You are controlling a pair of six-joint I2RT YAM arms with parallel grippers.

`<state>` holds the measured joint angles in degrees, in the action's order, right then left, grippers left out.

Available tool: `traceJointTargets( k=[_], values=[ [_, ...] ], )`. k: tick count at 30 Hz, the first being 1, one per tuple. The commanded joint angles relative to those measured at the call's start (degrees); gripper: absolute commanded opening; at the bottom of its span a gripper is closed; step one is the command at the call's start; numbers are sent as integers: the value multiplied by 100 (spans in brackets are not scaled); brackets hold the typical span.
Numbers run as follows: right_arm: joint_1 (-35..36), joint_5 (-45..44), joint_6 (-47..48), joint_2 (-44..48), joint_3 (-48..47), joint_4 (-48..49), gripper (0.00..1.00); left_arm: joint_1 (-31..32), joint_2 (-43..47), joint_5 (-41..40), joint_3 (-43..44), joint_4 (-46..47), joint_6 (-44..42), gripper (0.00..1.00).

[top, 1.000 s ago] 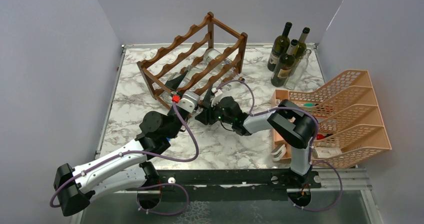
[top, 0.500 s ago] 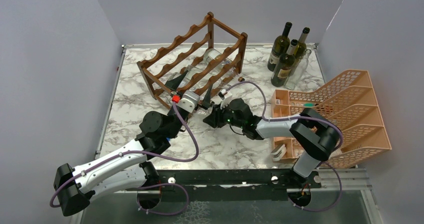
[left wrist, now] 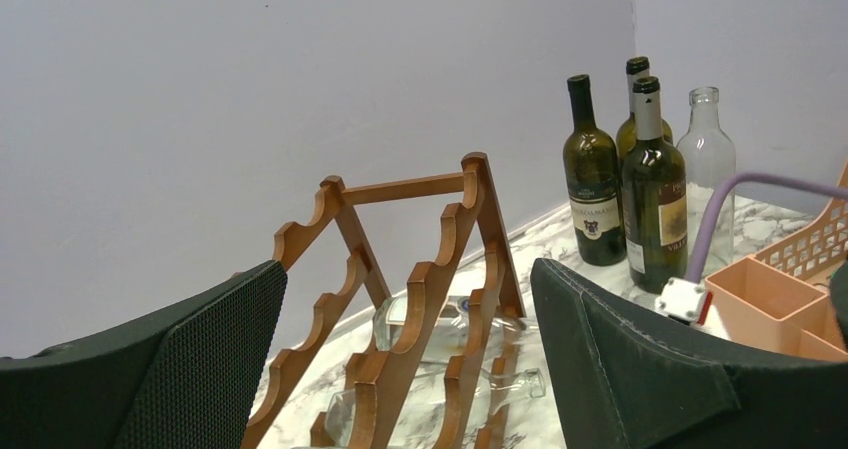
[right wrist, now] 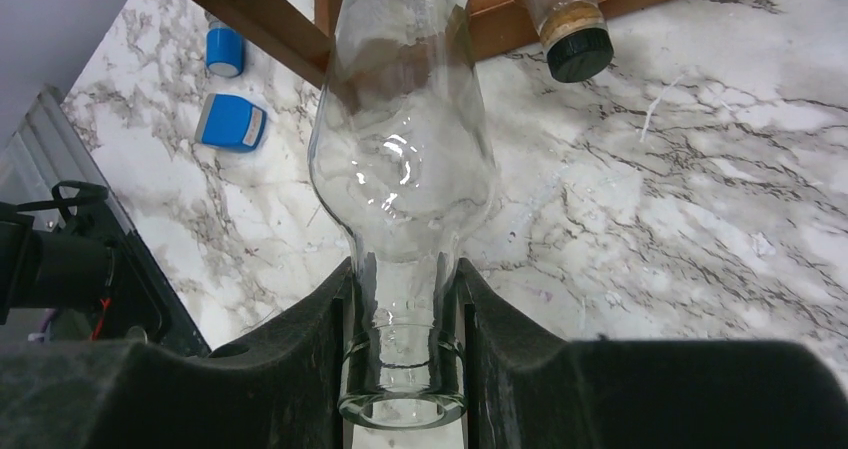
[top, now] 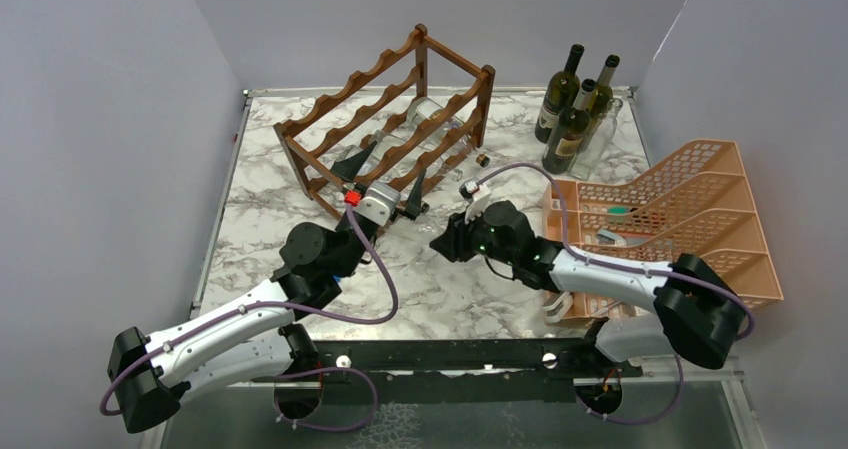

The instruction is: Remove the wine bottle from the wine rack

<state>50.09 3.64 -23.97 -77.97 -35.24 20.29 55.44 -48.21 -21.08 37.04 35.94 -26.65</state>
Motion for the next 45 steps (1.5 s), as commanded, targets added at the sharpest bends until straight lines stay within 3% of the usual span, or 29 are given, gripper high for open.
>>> traceJointTargets(
  k=[1,23,28,33,37,45],
  values=[
    [1,-538,208,652,-65,-766,1,-34,-54,218,-98,132,22,99],
    [-1,-1113,270,1977,-943,-4142,1,-24,-318,1083,-67,-70,84,99],
    [1,-1272,202,1955,-1659,-5264,1,-16,-379,2175,-74,-215,134,95],
    [1,-1016,324,2084,-2090,-5806,1,-4,-449,4282,-56,-563,182,91],
    [1,-873,472,2065,-2347,-6220,1,-5,-466,5495,-375,-747,-335,98],
    [1,42,1216,2228,-2543,-6290,1,17,-1256,5779,-390,-988,-565,99]
  ],
)
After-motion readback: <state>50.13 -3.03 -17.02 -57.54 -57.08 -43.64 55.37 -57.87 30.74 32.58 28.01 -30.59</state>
